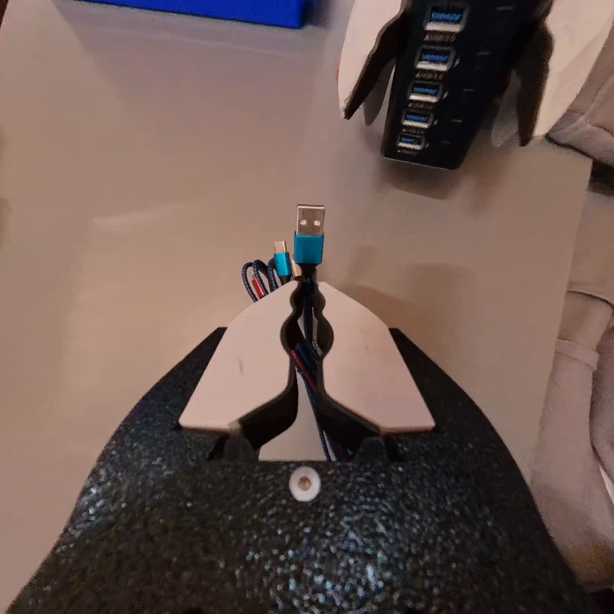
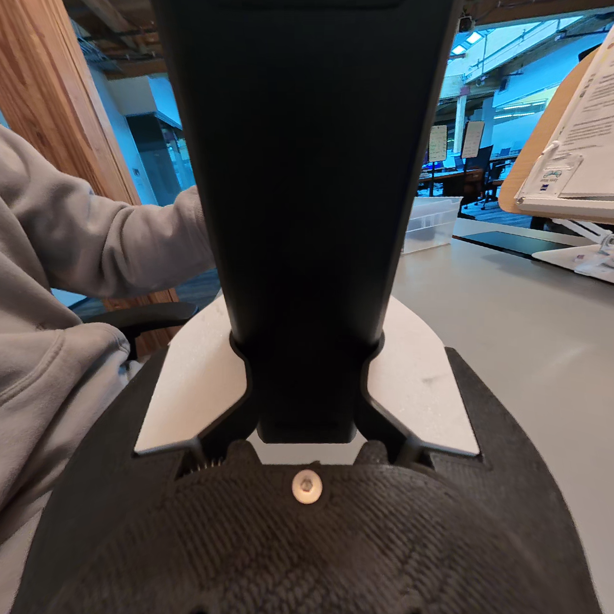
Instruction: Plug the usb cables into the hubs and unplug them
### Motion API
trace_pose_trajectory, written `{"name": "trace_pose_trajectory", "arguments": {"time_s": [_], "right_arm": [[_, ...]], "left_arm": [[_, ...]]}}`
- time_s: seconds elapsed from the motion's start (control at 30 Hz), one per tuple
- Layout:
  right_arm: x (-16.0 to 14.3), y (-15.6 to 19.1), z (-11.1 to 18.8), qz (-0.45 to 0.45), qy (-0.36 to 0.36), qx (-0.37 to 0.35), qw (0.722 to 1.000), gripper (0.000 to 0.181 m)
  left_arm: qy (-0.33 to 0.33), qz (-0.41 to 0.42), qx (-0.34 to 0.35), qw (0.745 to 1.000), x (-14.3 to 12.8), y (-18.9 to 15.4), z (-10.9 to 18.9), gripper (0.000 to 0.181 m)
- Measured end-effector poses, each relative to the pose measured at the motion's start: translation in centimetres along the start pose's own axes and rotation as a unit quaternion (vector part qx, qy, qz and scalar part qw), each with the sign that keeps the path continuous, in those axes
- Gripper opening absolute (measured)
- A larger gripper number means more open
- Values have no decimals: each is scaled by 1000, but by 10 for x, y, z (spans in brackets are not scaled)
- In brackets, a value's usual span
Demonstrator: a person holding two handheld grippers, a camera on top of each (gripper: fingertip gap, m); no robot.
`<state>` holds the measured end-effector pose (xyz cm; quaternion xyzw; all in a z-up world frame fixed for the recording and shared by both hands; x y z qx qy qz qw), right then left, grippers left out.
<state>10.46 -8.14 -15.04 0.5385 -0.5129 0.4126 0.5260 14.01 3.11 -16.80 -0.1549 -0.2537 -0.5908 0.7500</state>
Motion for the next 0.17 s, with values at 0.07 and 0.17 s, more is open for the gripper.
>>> {"name": "trace_pose_trajectory", "arguments": {"time_s": [0.07,0.17], "right_arm": [[0,0,0,3,0,-1,1000,73],[1,1,1,5,-4,-3,1000,73]], "left_arm": [[-1,-4,23,1000,-3,7,-14,5],[-27,7,15,999,-6,10,-32,5]]}}
Point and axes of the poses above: each gripper's, where its closed fingertips meet, z back along the fingers, x out of its top, y = z × x across the jaws, the point moved 3 cm from there along z, back along the fingers, and after that the axes turned 2 degrees about y, right-handed, at the moved point
